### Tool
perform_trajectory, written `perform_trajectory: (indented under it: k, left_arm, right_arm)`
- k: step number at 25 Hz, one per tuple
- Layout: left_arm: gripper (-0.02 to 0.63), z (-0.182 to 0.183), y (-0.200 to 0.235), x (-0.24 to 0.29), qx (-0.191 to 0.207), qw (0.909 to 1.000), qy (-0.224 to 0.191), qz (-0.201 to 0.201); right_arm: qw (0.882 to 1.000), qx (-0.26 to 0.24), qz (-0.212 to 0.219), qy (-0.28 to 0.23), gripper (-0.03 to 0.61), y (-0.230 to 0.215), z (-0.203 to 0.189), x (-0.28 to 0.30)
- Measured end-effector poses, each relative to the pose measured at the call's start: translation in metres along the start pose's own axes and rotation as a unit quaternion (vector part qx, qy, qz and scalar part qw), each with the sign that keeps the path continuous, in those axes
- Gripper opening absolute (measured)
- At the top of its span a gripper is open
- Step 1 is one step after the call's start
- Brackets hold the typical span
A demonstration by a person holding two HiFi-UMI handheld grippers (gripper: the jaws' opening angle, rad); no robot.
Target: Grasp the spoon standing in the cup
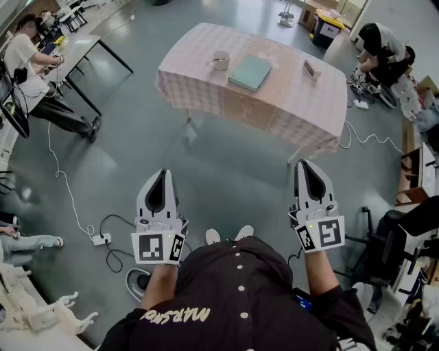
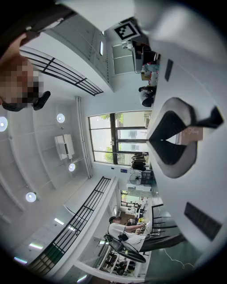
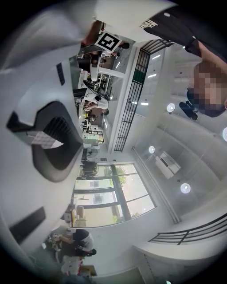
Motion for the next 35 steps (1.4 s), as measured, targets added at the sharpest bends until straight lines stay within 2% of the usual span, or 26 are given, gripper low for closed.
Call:
perform_trajectory:
  k: [8, 16, 21, 35]
  left_arm:
    - [0.011, 0.0, 0.001, -0.004, 0.0, 1.0, 0.0, -0.005]
    - [0.011, -0.001, -0.004, -0.003, 0.003, 1.0, 0.002, -0.002]
    - [0.011, -0.002, -0.009, -0.001, 0.006, 1.0, 0.002, -0.004]
    - [0.011, 0.0, -0.024, 0.005, 0.011, 0.9999, 0.004, 0.005]
  right_arm:
    - [1.0, -0.005, 0.003, 0.0, 0.0, 0.006, 0.001, 0.002]
    - [1.0, 0.025, 0.01, -0.014, 0.002, 0.004, 0.0, -0.002]
    - [1.0, 0.017, 0.003, -0.016, 0.003, -0.002, 0.0, -0.002]
    - [0.999, 0.039, 0.022, -0.015, 0.293, -0.02, 0.001, 0.0]
Point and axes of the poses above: the fingertips, and each gripper's own axes: x forward along the fingers, y to its left, z out of its top, the point moved 7 cm from there along -x, backward along the fingers, and after that the axes turned 6 degrees about -y, right-handed, at the moved point
